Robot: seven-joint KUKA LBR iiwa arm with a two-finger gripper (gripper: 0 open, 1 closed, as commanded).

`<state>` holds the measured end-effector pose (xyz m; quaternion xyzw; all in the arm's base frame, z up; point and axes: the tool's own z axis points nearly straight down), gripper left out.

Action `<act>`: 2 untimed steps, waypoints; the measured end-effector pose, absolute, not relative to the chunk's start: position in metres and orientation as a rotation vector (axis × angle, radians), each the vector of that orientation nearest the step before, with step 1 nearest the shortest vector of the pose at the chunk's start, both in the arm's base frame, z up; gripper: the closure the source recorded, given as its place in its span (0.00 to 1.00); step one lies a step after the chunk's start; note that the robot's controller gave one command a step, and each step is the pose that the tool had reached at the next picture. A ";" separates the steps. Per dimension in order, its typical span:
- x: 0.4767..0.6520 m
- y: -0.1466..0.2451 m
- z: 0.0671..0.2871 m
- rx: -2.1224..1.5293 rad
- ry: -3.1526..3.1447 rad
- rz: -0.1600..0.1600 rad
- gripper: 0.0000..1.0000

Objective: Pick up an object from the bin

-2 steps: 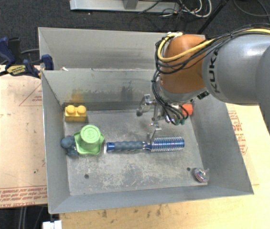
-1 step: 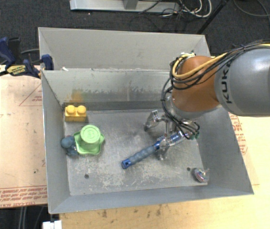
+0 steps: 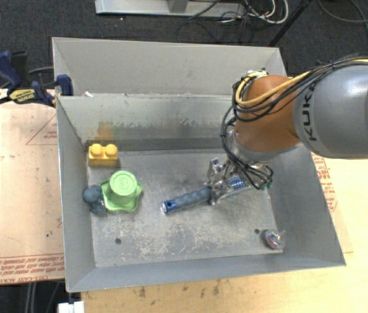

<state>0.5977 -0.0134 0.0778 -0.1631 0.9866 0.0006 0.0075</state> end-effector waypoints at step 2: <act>0.598 -0.046 0.321 -1.006 2.967 -0.004 1.00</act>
Offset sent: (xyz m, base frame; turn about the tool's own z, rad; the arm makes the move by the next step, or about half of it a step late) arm -0.0071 -0.0173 0.1145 -0.0415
